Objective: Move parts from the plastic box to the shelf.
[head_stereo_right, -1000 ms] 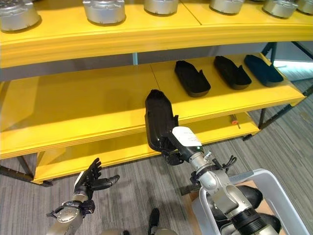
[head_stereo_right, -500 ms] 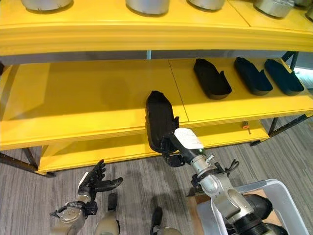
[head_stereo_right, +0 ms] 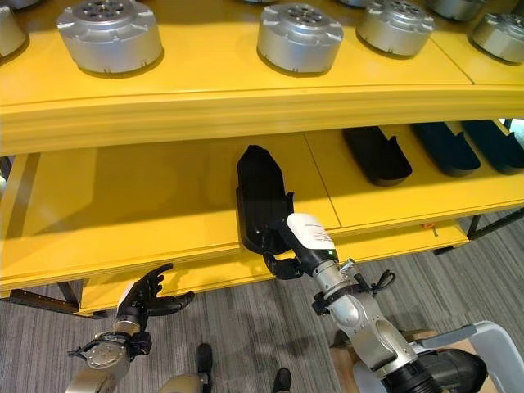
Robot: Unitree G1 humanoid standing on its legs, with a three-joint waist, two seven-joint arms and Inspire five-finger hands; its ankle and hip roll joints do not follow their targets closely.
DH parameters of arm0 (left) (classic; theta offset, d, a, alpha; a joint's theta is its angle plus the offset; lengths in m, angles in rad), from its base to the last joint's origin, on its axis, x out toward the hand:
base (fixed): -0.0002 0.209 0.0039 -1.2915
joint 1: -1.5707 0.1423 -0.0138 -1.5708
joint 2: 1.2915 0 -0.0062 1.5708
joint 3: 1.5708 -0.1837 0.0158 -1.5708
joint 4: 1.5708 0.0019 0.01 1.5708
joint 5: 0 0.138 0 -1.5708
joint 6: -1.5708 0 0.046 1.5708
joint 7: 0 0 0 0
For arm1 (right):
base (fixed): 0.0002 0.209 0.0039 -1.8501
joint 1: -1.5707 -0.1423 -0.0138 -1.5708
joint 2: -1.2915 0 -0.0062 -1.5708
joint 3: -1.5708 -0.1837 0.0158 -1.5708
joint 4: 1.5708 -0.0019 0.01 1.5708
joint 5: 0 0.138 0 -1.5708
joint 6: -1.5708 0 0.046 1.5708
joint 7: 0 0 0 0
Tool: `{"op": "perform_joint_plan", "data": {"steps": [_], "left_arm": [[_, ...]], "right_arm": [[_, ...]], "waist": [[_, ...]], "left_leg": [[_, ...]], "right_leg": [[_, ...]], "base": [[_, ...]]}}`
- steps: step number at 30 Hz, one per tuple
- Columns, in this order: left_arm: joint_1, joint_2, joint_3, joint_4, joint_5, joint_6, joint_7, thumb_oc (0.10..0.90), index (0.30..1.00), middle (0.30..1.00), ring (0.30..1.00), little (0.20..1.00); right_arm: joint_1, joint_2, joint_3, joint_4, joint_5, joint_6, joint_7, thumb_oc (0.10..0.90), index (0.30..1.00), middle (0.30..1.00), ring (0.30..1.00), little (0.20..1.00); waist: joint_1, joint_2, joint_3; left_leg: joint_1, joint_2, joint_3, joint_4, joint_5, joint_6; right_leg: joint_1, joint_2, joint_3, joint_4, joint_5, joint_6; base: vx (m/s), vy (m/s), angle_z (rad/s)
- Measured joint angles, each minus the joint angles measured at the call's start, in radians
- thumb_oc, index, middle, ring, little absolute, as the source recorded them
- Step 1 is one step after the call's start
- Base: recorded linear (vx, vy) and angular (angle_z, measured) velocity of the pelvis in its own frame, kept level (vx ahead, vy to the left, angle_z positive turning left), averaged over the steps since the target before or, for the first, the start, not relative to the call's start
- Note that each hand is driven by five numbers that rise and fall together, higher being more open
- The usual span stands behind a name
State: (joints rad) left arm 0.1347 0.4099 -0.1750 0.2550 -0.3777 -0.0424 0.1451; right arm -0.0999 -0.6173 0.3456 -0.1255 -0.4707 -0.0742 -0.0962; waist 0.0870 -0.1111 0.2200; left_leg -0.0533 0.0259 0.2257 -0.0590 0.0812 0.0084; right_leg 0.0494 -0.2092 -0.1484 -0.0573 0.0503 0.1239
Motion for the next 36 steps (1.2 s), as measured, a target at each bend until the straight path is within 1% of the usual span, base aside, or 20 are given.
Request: {"op": "perform_joint_plan", "data": {"steps": [4,5,6,8,10,12,14,16,18,19,21,22,23,24,25,26,27,28,31,36], "left_arm": [[-0.005,0.001,-0.001,0.000,0.000,0.000,-0.002,0.900,1.000,1.000,1.000,1.000],[-0.012,0.001,-0.006,0.003,0.001,-0.001,-0.004,0.900,1.000,1.000,1.000,1.000],[-0.040,0.000,-0.031,0.027,0.001,0.000,-0.006,0.900,1.000,1.000,1.000,1.000],[-0.044,0.001,-0.054,0.021,0.001,-0.002,-0.012,0.900,1.000,1.000,1.000,1.000],[-0.046,0.004,-0.057,0.017,0.002,-0.002,-0.020,0.900,1.000,1.000,1.000,1.000],[-0.044,0.009,-0.054,0.016,0.002,-0.002,-0.021,0.900,1.000,1.000,1.000,1.000],[-0.044,0.019,-0.053,0.016,0.001,-0.002,-0.017,0.900,1.000,1.000,1.000,1.000],[-0.042,0.022,-0.038,0.022,0.001,-0.002,-0.014,0.900,1.000,1.000,1.000,1.000],[-0.040,0.019,-0.028,0.030,0.001,-0.002,-0.002,0.900,1.000,1.000,1.000,1.000],[-0.038,0.014,-0.024,0.033,0.001,-0.003,0.003,0.900,1.000,1.000,1.000,1.000],[-0.036,0.013,-0.014,0.042,-0.001,-0.005,0.005,0.900,1.000,1.000,1.000,1.000],[-0.033,0.018,-0.006,0.039,-0.001,-0.005,0.002,0.900,1.000,1.000,1.000,1.000],[-0.022,0.010,0.012,0.039,-0.002,-0.005,0.004,0.900,1.000,1.000,1.000,1.000],[-0.006,-0.009,0.035,0.037,-0.003,-0.006,0.004,0.900,1.000,1.000,1.000,1.000],[0.009,-0.012,0.035,0.030,-0.005,-0.006,0.005,0.900,1.000,1.000,1.000,1.000],[0.023,-0.012,0.017,0.025,-0.006,-0.006,-0.002,0.900,1.000,1.000,1.000,1.000],[0.035,-0.024,0.011,0.012,-0.006,-0.007,-0.006,0.900,1.000,1.000,1.000,1.000],[0.034,-0.032,0.011,0.011,-0.006,-0.007,-0.006,0.900,1.000,1.000,1.000,1.000],[0.035,-0.040,0.008,0.011,-0.008,-0.007,-0.015,0.900,1.000,1.000,1.000,1.000],[0.033,-0.042,0.004,0.011,-0.010,-0.007,-0.027,0.900,1.000,1.000,1.000,1.000]], "right_arm": [[-0.009,0.004,0.002,0.002,0.000,0.015,0.000,0.400,0.300,0.300,0.300,0.300],[-0.014,0.003,0.003,0.004,-0.001,0.016,0.000,0.400,0.300,0.300,0.300,0.300],[-0.016,-0.003,0.001,0.014,-0.001,0.019,0.000,0.400,0.300,0.300,0.300,0.300],[-0.005,-0.010,0.021,0.016,-0.002,0.030,0.001,0.400,0.300,0.300,0.300,0.300],[-0.008,-0.006,0.024,0.015,-0.007,0.028,0.001,0.400,0.300,0.300,0.300,0.300],[-0.012,-0.005,0.031,0.011,-0.030,0.023,0.001,0.400,0.300,0.300,0.300,0.300],[-0.028,0.001,0.035,0.009,-0.039,0.000,0.001,0.400,0.300,0.300,0.300,0.300],[-0.049,0.009,0.047,0.010,-0.039,-0.002,0.001,0.400,0.300,0.300,0.300,0.300],[-0.061,0.016,0.058,0.014,-0.040,-0.002,0.001,0.400,0.300,0.300,0.300,0.300],[-0.056,0.017,0.059,0.016,-0.040,-0.003,0.001,0.400,0.300,0.300,0.300,0.300],[-0.033,0.019,0.059,0.025,-0.040,0.002,0.000,0.400,0.300,0.300,0.300,0.300],[-0.033,0.021,0.059,0.024,-0.040,0.002,0.001,0.400,0.300,0.300,0.300,0.300],[-0.037,0.020,0.059,0.024,-0.040,0.002,0.001,0.400,0.300,0.300,0.300,0.300],[-0.039,0.021,0.055,0.024,-0.039,0.001,0.001,0.400,0.300,0.300,0.300,0.300],[-0.035,0.020,0.053,0.024,-0.038,0.001,0.001,0.400,0.300,0.300,0.300,0.300],[-0.034,0.005,0.053,0.024,-0.036,0.001,0.001,0.400,0.300,0.300,0.300,0.300],[-0.034,-0.012,0.050,0.024,-0.035,0.004,0.001,0.400,0.300,0.300,0.300,0.300],[-0.033,-0.021,0.046,0.026,-0.035,0.008,0.001,0.400,0.300,0.300,0.300,0.300],[-0.033,-0.028,0.018,0.026,-0.032,0.009,0.001,0.400,0.300,0.300,0.300,0.300],[-0.033,-0.032,0.007,0.026,-0.017,0.008,0.001,0.400,0.300,0.300,0.300,0.300]], "waist": [[-0.005,-0.014,-0.010],[-0.005,-0.008,-0.007],[-0.019,0.011,0.000],[-0.039,0.016,-0.004],[-0.040,0.017,-0.004],[-0.026,0.021,-0.001],[-0.025,0.035,0.002],[-0.020,0.036,0.001],[-0.019,0.032,0.001],[-0.025,0.029,0.001],[-0.026,-0.004,-0.010],[-0.012,-0.030,-0.011],[0.008,-0.041,-0.015],[-0.001,-0.030,-0.016],[-0.009,-0.015,-0.019],[-0.015,0.014,-0.021],[-0.035,0.026,-0.026],[-0.036,0.028,-0.026],[-0.053,0.031,-0.027],[-0.056,0.052,-0.031]], "left_leg": [[-0.028,-0.010,0.013,0.023,-0.011,0.011],[-0.046,-0.008,0.010,0.034,-0.019,0.022],[-0.056,-0.001,-0.022,0.058,-0.031,0.041],[-0.042,-0.009,-0.059,0.063,-0.033,0.046],[-0.041,-0.017,-0.068,0.073,-0.033,0.058],[-0.039,-0.036,-0.076,0.077,-0.037,0.066],[-0.045,-0.042,-0.091,0.088,-0.034,0.079],[-0.052,-0.047,-0.087,0.100,-0.042,0.068],[-0.053,-0.048,-0.090,0.116,-0.047,0.050],[-0.054,-0.048,-0.109,0.125,-0.048,0.041],[-0.048,-0.050,-0.147,0.120,-0.055,0.022],[-0.043,-0.053,-0.147,0.112,-0.054,0.005],[-0.033,-0.048,-0.143,0.103,-0.050,-0.015],[-0.032,-0.022,-0.155,0.106,-0.040,-0.035],[-0.034,0.003,-0.173,0.106,-0.038,-0.049],[-0.034,0.063,-0.184,0.101,-0.033,-0.066],[-0.025,0.110,-0.202,0.071,-0.011,-0.100],[-0.014,0.129,-0.201,0.052,-0.003,-0.112],[0.007,0.168,-0.207,0.020,0.005,-0.122],[0.008,0.185,-0.208,0.011,0.006,-0.122]], "right_leg": [[-0.069,-0.013,0.007,0.091,-0.021,0.013],[-0.114,-0.016,0.009,0.179,-0.025,0.019],[-0.188,-0.024,0.009,0.343,-0.034,0.027],[-0.245,-0.045,0.024,0.516,-0.015,0.014],[-0.283,-0.057,0.062,0.585,-0.011,0.003],[-0.286,-0.095,0.070,0.552,-0.045,0.005],[-0.249,-0.148,0.058,0.385,-0.049,0.010],[-0.215,-0.217,0.052,0.175,0.018,0.057],[-0.194,-0.254,0.039,0.071,0.096,0.077],[-0.181,-0.250,0.057,0.075,0.118,0.083],[-0.136,-0.184,0.116,0.083,0.116,0.091],[-0.114,-0.154,0.087,0.087,0.117,0.087],[-0.101,-0.141,0.021,0.071,0.077,0.073],[-0.075,-0.119,-0.009,0.045,0.063,0.083],[-0.060,-0.087,-0.029,0.029,0.063,0.071],[-0.057,-0.024,-0.042,0.028,0.050,0.041],[-0.054,0.026,-0.056,0.024,0.040,0.014],[-0.052,0.045,-0.057,0.020,0.037,0.004],[-0.032,0.094,-0.064,-0.005,0.036,-0.019],[-0.030,0.113,-0.067,-0.016,0.036,-0.031]], "base": [[0.01,0.147,-0.11],[0.01,0.116,0.10],[-0.01,0.067,0.34],[0.02,0.060,0.59],[0.07,-0.025,0.33],[0.10,-0.152,0.25],[0.10,-0.249,0.24],[0.07,-0.196,0.01],[0.07,-0.168,0.08],[0.11,-0.216,0.48],[0.12,-0.259,0.57],[0.13,-0.337,0.06],[0.09,-0.259,-0.03],[0.05,-0.178,0.03],[0.04,-0.217,0.13],[0.07,-0.323,0.14],[0.07,-0.299,-0.03],[0.06,-0.217,-0.03],[0.04,-0.125,-0.03],[0.03,-0.060,-0.01]]}}
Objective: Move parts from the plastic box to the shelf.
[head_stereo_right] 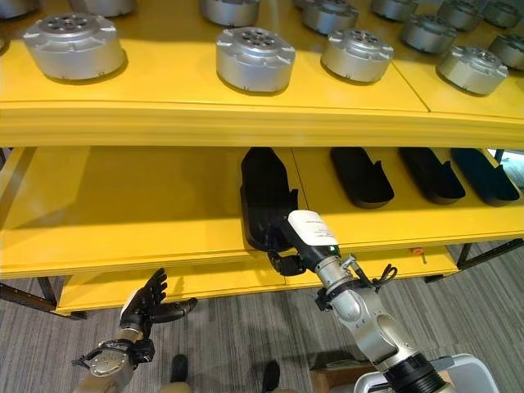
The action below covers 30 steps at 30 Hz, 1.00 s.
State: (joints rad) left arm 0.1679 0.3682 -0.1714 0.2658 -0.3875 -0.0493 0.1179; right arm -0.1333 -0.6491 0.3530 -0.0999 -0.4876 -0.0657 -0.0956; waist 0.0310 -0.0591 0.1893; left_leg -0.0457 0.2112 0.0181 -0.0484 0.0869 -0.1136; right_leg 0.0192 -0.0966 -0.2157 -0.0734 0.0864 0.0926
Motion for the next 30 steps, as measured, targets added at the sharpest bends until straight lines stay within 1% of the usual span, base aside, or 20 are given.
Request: {"op": "perform_joint_plan", "data": {"steps": [3,5,8,10,15,17,18,19,21,23,26,28,29,30], "left_arm": [[0.000,0.000,-0.002,0.000,0.000,0.000,0.000,0.900,1.000,1.000,1.000,1.000],[-0.001,0.001,-0.002,0.000,0.000,0.000,0.000,0.900,1.000,1.000,1.000,1.000],[-0.001,0.001,-0.001,0.000,0.000,0.000,0.000,0.900,1.000,1.000,1.000,1.000],[-0.002,0.001,-0.001,-0.002,0.000,0.000,0.001,0.900,1.000,1.000,1.000,1.000],[-0.003,0.003,-0.002,-0.005,-0.001,-0.001,0.000,0.900,1.000,1.000,1.000,1.000],[-0.009,0.005,-0.003,-0.006,-0.001,-0.002,-0.008,0.900,1.000,1.000,1.000,1.000],[-0.004,0.006,-0.001,-0.010,-0.001,-0.002,-0.012,0.900,1.000,1.000,1.000,1.000],[0.001,0.009,-0.002,-0.010,-0.001,-0.002,-0.017,0.900,1.000,1.000,1.000,1.000],[0.003,0.010,-0.003,-0.010,-0.002,-0.002,-0.021,0.900,1.000,1.000,1.000,1.000],[0.012,0.015,-0.003,-0.013,-0.002,-0.002,-0.023,0.900,1.000,1.000,1.000,1.000],[0.030,0.019,-0.003,-0.036,-0.003,-0.002,-0.032,0.900,1.000,1.000,1.000,1.000],[0.034,0.029,-0.012,-0.048,-0.005,-0.002,-0.044,0.900,1.000,1.000,1.000,1.000],[0.036,0.050,-0.027,-0.055,-0.024,-0.002,-0.046,0.900,1.000,1.000,1.000,1.000],[0.038,0.051,-0.028,-0.055,-0.034,-0.001,-0.045,0.900,1.000,1.000,1.000,1.000]], "right_arm": [[-0.002,-0.002,0.000,0.000,0.000,-0.001,0.000,0.400,0.300,0.300,0.300,0.300],[-0.010,-0.002,0.001,0.000,0.000,-0.001,0.000,0.400,0.300,0.300,0.300,0.300],[-0.031,-0.002,0.006,0.000,0.000,-0.001,0.000,0.400,0.300,0.300,0.300,0.300],[-0.056,-0.002,0.010,0.004,0.000,-0.002,-0.001,0.400,0.300,0.300,0.300,0.300],[-0.143,-0.005,0.042,0.076,-0.001,-0.004,-0.001,0.400,0.300,0.300,0.300,0.300],[-0.188,-0.048,0.071,0.107,-0.002,0.000,0.000,0.400,0.300,0.300,0.300,0.300],[-0.206,-0.057,0.077,0.117,-0.002,0.001,0.001,0.400,0.300,0.300,0.300,0.300],[-0.230,-0.067,0.097,0.131,-0.002,0.001,0.002,0.400,0.300,0.300,0.300,0.300],[-0.243,-0.068,0.102,0.148,-0.002,0.001,0.002,0.400,0.300,0.300,0.300,0.300],[-0.295,-0.079,0.146,0.190,-0.002,0.002,0.009,0.400,0.300,0.300,0.300,0.300],[-0.314,-0.092,0.146,0.202,-0.002,0.006,0.016,0.400,0.300,0.300,0.300,0.300],[-0.341,-0.093,0.151,0.253,-0.002,-0.001,0.018,0.400,0.300,0.300,0.300,0.300],[-0.369,-0.092,0.156,0.295,-0.002,0.009,0.019,0.400,0.300,0.300,0.300,0.300],[-0.372,-0.093,0.156,0.305,-0.001,0.011,0.020,0.400,0.300,0.300,0.300,0.300]], "waist": [[0.002,0.020,-0.006],[0.005,0.023,-0.007],[0.007,0.023,-0.006],[0.027,0.025,-0.007],[0.038,0.031,-0.011],[0.051,0.032,-0.012],[0.067,0.032,-0.012],[0.069,0.032,-0.012],[0.083,0.032,-0.012],[0.087,0.032,-0.012],[0.102,0.031,-0.013],[0.114,0.031,-0.013],[0.118,0.031,-0.013],[0.120,0.031,-0.012]], "left_leg": [[0.000,-0.005,-0.012,-0.012,0.005,-0.007],[-0.001,-0.008,-0.020,-0.013,0.005,-0.007],[0.006,-0.013,-0.025,-0.026,0.009,-0.006],[0.012,-0.017,-0.027,-0.031,0.010,-0.006],[0.012,-0.025,-0.040,-0.031,0.010,-0.006],[0.009,-0.027,-0.051,-0.031,0.010,-0.005],[0.007,-0.028,-0.055,-0.031,0.010,-0.005],[0.006,-0.029,-0.059,-0.030,0.010,-0.005],[0.001,-0.030,-0.065,-0.030,0.012,-0.005],[-0.010,-0.038,-0.076,-0.028,0.014,-0.003],[-0.026,-0.039,-0.083,-0.027,0.016,-0.003],[-0.052,-0.043,-0.090,-0.018,0.022,-0.010],[-0.084,-0.044,-0.099,-0.010,0.023,-0.009],[-0.090,-0.047,-0.100,-0.009,0.027,-0.009]], "right_leg": [[0.004,-0.007,-0.015,-0.002,-0.002,0.002],[0.011,-0.012,-0.024,-0.006,-0.003,0.002],[0.025,-0.016,-0.039,-0.011,-0.005,0.005],[0.030,-0.020,-0.040,-0.012,-0.006,0.006],[0.037,-0.026,-0.049,-0.012,-0.008,0.008],[0.042,-0.028,-0.062,-0.011,-0.011,0.010],[0.045,-0.028,-0.069,-0.012,-0.013,0.010],[0.044,-0.029,-0.069,-0.012,-0.013,0.010],[0.043,-0.029,-0.075,-0.012,-0.014,0.011],[0.041,-0.031,-0.089,-0.012,-0.016,0.012],[0.031,-0.034,-0.096,-0.012,-0.017,0.012],[0.011,-0.036,-0.099,-0.010,-0.017,0.013],[-0.013,-0.038,-0.107,-0.004,-0.017,0.013],[-0.018,-0.039,-0.110,-0.002,-0.017,0.013]], "base": [[0.03,-0.031,0.12],[0.04,-0.016,0.16],[0.03,0.002,0.14],[0.04,0.012,0.03],[0.03,0.015,0.07],[0.03,0.013,0.18],[0.03,0.011,0.14],[0.02,0.008,0.11],[0.01,0.010,0.09],[-0.01,0.012,0.16],[-0.06,0.009,0.10],[-0.07,0.012,0.10],[-0.12,0.023,0.18],[-0.16,0.028,0.12]]}}
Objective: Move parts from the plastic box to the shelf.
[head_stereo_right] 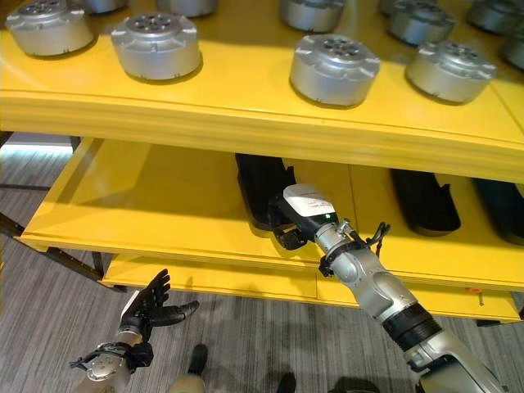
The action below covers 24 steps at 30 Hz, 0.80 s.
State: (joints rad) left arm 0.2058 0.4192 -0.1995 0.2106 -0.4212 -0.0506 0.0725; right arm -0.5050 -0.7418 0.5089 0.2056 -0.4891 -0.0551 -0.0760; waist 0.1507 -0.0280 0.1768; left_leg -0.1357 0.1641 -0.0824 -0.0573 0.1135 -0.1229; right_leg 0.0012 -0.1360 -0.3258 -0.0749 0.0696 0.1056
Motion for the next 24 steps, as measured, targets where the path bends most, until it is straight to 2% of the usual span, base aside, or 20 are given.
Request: {"op": "perform_joint_plan", "data": {"steps": [3,5,8,10,13,19,24], "left_arm": [[-0.027,0.024,-0.033,-0.002,-0.006,-0.001,0.001,0.900,1.000,1.000,1.000,1.000],[-0.041,0.033,-0.043,-0.002,-0.006,-0.001,-0.001,0.900,1.000,1.000,1.000,1.000],[-0.067,0.041,-0.042,-0.004,-0.006,-0.014,0.002,0.900,1.000,1.000,1.000,1.000],[-0.111,0.040,-0.044,-0.004,-0.007,-0.017,0.002,0.900,1.000,1.000,1.000,1.000],[-0.152,0.040,-0.044,-0.004,-0.007,-0.020,0.004,0.900,1.000,1.000,1.000,1.000],[-0.206,0.041,-0.044,-0.015,-0.008,-0.024,0.012,0.900,1.000,1.000,1.000,1.000],[-0.244,0.041,-0.067,-0.015,-0.033,-0.031,0.035,0.900,1.000,1.000,1.000,1.000]], "right_arm": [[-0.100,-0.040,0.045,0.114,0.000,0.011,0.000,0.400,0.300,0.300,0.300,0.300],[-0.132,-0.042,0.051,0.170,0.001,0.034,0.000,0.400,0.300,0.300,0.300,0.300],[-0.220,-0.049,0.063,0.225,0.018,0.033,-0.022,0.400,0.300,0.300,0.300,0.300],[-0.322,-0.057,0.054,0.249,0.037,0.048,-0.069,0.400,0.300,0.300,0.300,0.300],[-0.401,-0.057,0.056,0.288,0.043,0.056,-0.089,0.400,0.300,0.300,0.300,0.300],[-0.511,-0.052,0.058,0.323,0.071,0.064,-0.133,0.400,0.300,0.300,0.300,0.300],[-0.544,-0.044,0.059,0.372,0.109,0.066,-0.158,0.400,0.300,0.300,0.300,0.300]], "waist": [[0.017,0.008,0.009],[0.023,0.011,0.028],[0.019,0.020,0.085],[0.013,0.031,0.148],[0.015,0.030,0.188],[0.014,0.033,0.238],[0.010,0.031,0.240]], "left_leg": [[-0.078,-0.011,-0.010,0.035,0.002,0.001],[-0.095,-0.013,-0.010,0.040,0.004,0.004],[-0.135,-0.025,-0.008,0.075,0.000,0.009],[-0.173,-0.031,-0.003,0.097,0.002,0.014],[-0.188,-0.039,0.005,0.104,0.004,0.021],[-0.215,-0.056,0.027,0.110,0.008,0.031],[-0.235,-0.064,0.034,0.122,0.004,0.037]], "right_leg": [[-0.073,-0.009,0.000,0.032,-0.002,0.003],[-0.094,-0.016,0.000,0.045,-0.003,0.004],[-0.144,-0.032,0.009,0.097,-0.016,0.009],[-0.194,-0.048,0.026,0.129,-0.015,0.011],[-0.222,-0.060,0.039,0.151,-0.016,0.012],[-0.282,-0.078,0.067,0.195,-0.019,0.017],[-0.313,-0.091,0.076,0.228,-0.031,0.020]], "base": [[-0.11,0.024,0.04],[-0.14,0.055,0.03],[-0.09,0.049,-0.04],[-0.08,0.049,-0.12],[-0.08,0.049,-0.06],[-0.07,0.034,-0.08],[-0.05,0.020,-0.01]]}}
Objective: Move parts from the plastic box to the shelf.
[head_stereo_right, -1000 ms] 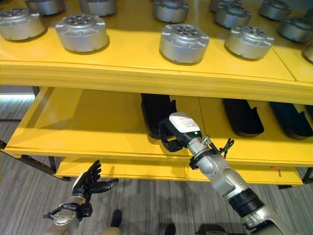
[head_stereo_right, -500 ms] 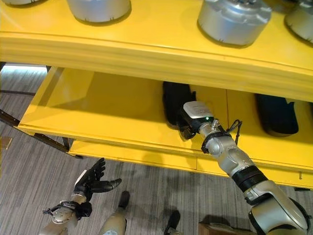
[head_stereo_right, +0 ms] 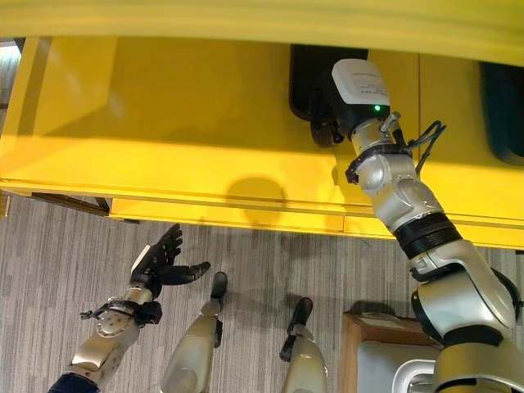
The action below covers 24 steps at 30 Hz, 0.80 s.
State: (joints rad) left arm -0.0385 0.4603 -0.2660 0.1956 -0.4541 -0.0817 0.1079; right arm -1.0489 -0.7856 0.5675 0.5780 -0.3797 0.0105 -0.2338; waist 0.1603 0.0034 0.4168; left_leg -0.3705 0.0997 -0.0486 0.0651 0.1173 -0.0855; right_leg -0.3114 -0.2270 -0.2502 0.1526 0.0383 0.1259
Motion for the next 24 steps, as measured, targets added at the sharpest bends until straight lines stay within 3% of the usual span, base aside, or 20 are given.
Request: {"op": "perform_joint_plan", "data": {"steps": [16,24], "left_arm": [[-0.009,0.000,-0.008,0.001,-0.013,-0.011,0.015,0.900,1.000,1.000,1.000,1.000],[-0.007,-0.001,-0.007,0.002,-0.014,-0.015,0.017,0.900,1.000,1.000,1.000,1.000]], "right_arm": [[-0.047,0.011,0.051,0.063,0.005,0.001,-0.011,0.400,0.300,0.300,0.300,0.300],[0.016,-0.037,0.046,-0.013,-0.013,-0.007,0.003,0.400,0.300,0.300,0.300,0.300]], "waist": [[-0.024,-0.001,0.000],[-0.026,-0.001,0.000]], "left_leg": [[-0.017,0.003,0.008,0.015,0.000,0.000],[-0.016,0.003,0.008,0.016,0.000,0.000]], "right_leg": [[-0.032,0.001,0.018,0.030,-0.005,0.000],[-0.031,0.000,0.017,0.033,-0.005,0.000]], "base": [[-0.01,-0.004,-0.02],[0.00,0.000,0.00]]}}
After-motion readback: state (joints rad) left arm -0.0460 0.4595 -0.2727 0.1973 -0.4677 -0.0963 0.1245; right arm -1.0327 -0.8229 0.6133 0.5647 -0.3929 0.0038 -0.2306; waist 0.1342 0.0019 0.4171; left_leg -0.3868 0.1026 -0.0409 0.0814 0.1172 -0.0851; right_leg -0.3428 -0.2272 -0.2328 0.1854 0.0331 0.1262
